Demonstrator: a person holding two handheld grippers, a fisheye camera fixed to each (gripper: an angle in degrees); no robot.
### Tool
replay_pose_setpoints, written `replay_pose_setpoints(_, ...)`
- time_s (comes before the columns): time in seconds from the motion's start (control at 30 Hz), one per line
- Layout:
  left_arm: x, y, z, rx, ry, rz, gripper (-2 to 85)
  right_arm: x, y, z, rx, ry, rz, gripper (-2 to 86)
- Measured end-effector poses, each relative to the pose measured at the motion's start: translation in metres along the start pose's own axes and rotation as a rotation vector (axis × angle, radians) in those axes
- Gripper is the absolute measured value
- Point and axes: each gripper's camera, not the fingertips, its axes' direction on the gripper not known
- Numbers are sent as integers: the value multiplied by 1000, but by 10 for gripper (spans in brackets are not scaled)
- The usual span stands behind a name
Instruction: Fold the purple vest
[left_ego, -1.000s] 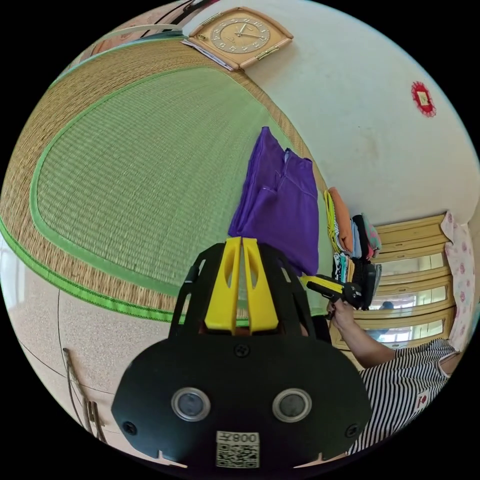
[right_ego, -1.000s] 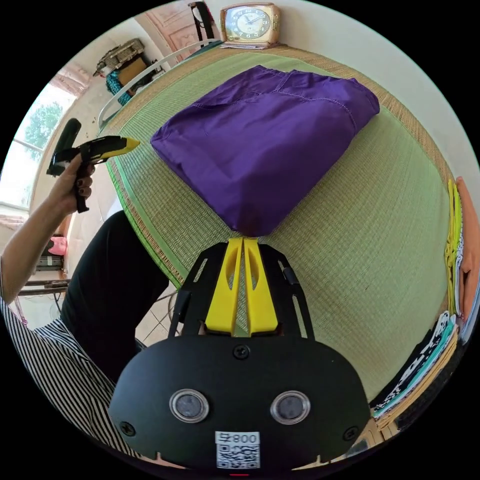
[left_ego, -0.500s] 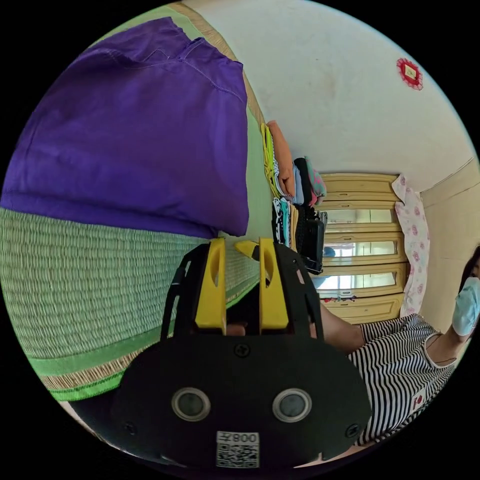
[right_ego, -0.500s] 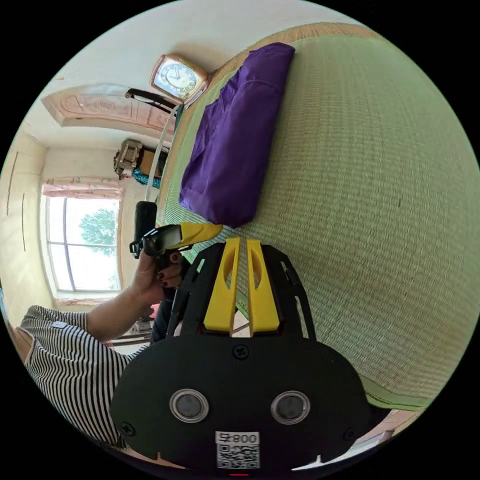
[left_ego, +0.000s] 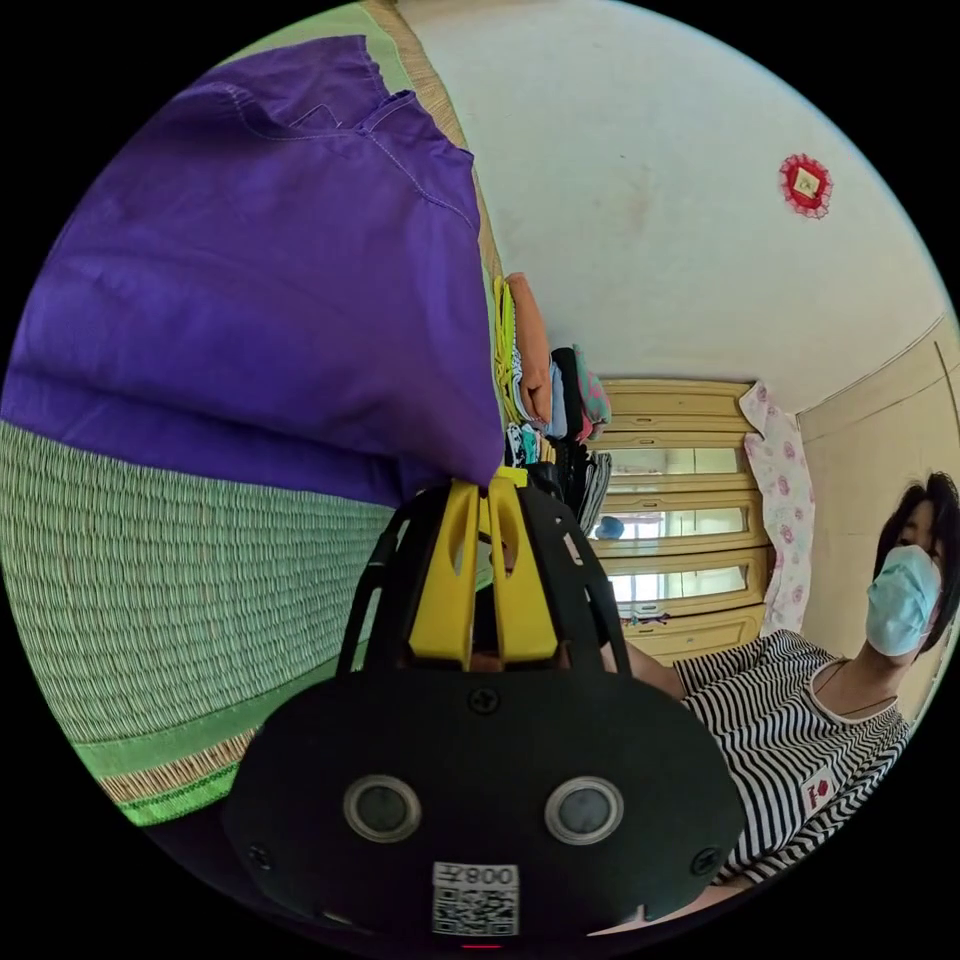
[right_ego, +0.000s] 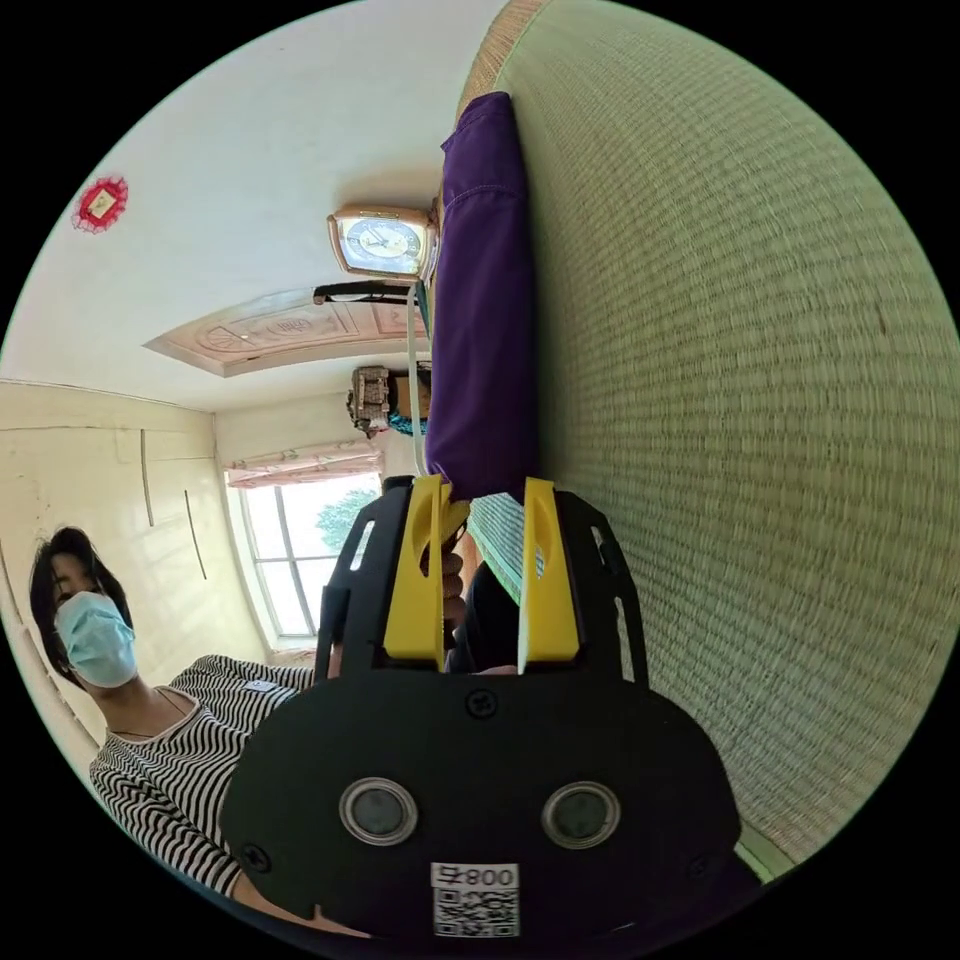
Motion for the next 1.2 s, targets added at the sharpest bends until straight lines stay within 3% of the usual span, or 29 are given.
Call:
replay_pose_setpoints(0.53, -23, 11, -6, 20, 68, -25, 20, 27, 7, -70, 67, -140, 74, 134)
replay_pose_setpoints(0.87, -28, 27, -30, 40, 71, 3, 30, 15, 3, -86, 58, -114, 48, 89)
replay_pose_setpoints(1.2, -63, 75, -132, 348, -34, -166, 93, -18, 0, -99, 29, -48, -17, 67)
